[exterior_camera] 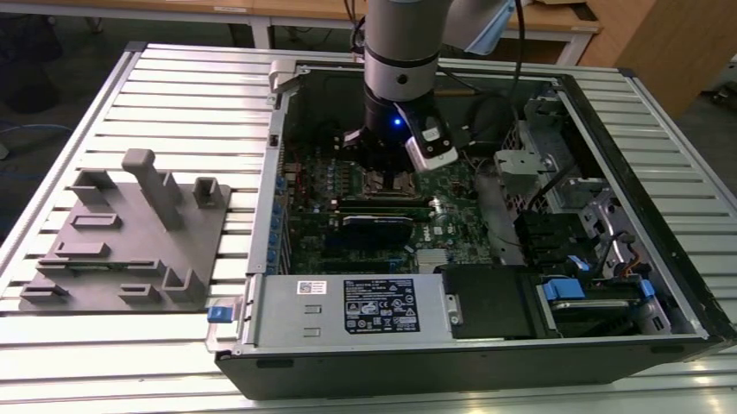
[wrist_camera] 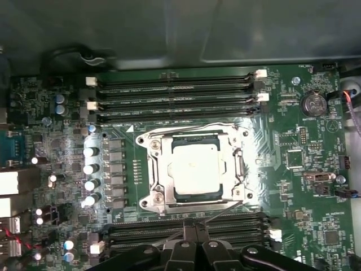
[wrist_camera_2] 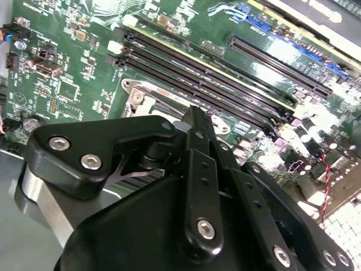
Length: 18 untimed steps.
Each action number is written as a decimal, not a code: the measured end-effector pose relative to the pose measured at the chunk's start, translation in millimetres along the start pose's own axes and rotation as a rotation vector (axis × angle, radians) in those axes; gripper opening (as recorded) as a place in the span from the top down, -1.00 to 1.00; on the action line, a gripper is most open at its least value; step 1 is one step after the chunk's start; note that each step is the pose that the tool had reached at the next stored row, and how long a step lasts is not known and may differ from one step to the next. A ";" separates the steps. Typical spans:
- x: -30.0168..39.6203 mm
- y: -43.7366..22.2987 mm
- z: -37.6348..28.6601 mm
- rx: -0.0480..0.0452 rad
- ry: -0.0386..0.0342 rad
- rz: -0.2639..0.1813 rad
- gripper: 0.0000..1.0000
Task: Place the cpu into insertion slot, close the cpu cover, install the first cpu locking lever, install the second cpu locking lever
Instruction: 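Install the second cpu locking lever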
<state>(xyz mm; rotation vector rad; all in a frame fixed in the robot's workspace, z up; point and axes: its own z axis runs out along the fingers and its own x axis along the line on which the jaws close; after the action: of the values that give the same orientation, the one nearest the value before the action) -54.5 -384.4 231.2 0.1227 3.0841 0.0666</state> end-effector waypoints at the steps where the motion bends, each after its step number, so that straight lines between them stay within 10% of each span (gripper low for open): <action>1: 1.1 -0.1 0.0 -0.0001 -0.0001 0.000 0.80; 18: 5.9 -0.7 3.2 0.0002 0.0000 0.000 0.80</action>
<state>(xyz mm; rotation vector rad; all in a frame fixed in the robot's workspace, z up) -60.2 -384.5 227.7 0.1227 3.0842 0.0663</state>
